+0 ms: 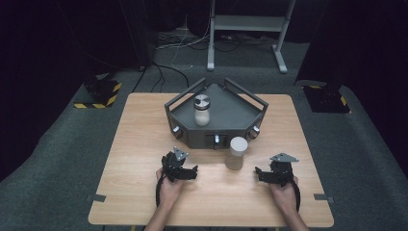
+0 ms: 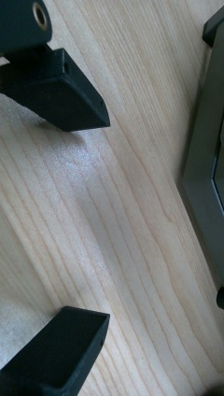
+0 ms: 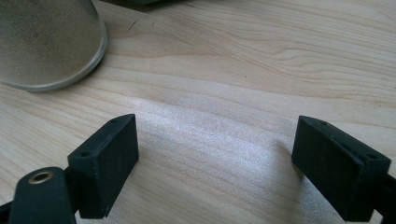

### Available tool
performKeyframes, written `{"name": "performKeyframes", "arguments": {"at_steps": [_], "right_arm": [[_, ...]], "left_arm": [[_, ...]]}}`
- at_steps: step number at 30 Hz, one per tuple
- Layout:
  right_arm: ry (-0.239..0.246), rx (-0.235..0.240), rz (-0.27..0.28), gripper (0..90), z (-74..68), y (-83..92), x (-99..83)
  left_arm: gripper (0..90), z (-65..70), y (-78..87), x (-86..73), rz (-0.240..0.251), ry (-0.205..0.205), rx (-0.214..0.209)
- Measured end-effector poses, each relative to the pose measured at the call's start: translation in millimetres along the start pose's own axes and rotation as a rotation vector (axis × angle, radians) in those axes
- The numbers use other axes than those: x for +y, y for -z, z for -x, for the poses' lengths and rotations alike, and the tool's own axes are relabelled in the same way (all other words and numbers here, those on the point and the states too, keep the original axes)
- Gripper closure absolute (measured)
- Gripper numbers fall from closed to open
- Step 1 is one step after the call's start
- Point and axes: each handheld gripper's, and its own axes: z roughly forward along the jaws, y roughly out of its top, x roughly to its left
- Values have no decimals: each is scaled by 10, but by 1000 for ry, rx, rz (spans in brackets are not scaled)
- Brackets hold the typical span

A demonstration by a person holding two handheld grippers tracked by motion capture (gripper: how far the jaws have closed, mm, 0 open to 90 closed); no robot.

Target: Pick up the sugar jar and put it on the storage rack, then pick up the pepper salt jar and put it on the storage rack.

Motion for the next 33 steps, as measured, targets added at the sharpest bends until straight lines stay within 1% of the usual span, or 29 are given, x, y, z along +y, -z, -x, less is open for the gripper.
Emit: {"name": "performKeyframes", "arguments": {"at_steps": [22, 28, 30, 31, 33], "right_arm": [[-2, 3, -1, 141, 7, 0, 2], [3, 9, -7, 113, 11, -4, 13], [11, 23, -16, 87, 35, -10, 36], [11, 23, -16, 87, 35, -10, 36], [6, 40, -22, 72, 73, -10, 54]], "left_arm": [[67, 0, 0, 0, 0, 1, 0], [67, 0, 0, 0, 0, 1, 0], [67, 0, 0, 1, 0, 1, 0], [67, 1, 0, 0, 0, 1, 0], [67, -1, 0, 1, 0, -1, 0]]}}
